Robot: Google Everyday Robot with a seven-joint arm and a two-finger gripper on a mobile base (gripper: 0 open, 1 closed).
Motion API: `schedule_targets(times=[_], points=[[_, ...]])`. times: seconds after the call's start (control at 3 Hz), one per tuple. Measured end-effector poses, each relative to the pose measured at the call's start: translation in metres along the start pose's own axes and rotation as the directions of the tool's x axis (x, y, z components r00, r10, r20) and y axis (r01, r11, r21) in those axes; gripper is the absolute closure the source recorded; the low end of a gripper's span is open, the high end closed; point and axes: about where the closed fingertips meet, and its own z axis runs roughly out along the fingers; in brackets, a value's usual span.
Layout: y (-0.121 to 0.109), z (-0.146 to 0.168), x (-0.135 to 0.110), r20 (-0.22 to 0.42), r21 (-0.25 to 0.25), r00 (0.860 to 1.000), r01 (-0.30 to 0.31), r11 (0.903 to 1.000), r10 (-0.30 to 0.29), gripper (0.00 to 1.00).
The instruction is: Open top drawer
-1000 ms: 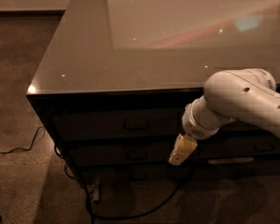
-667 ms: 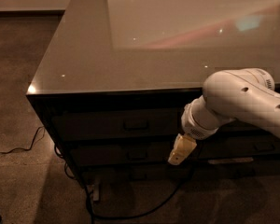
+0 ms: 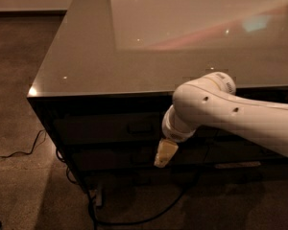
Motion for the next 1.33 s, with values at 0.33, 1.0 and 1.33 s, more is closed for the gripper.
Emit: schedule_targets(times=[0.33,1.0,1.33], points=[[-0.005,0.014,-0.018,-0.002,-0.007,0.998,0.069,0.9976,-0.069,0.00],[-0.020,0.027,-0.015,0.036,-0.003,0.999,0.035,0.9994,-0.035,0.00],[-0.028,0.033,-0.013,0.050,0.000,0.999,0.019,0.9998,-0.019,0.00]])
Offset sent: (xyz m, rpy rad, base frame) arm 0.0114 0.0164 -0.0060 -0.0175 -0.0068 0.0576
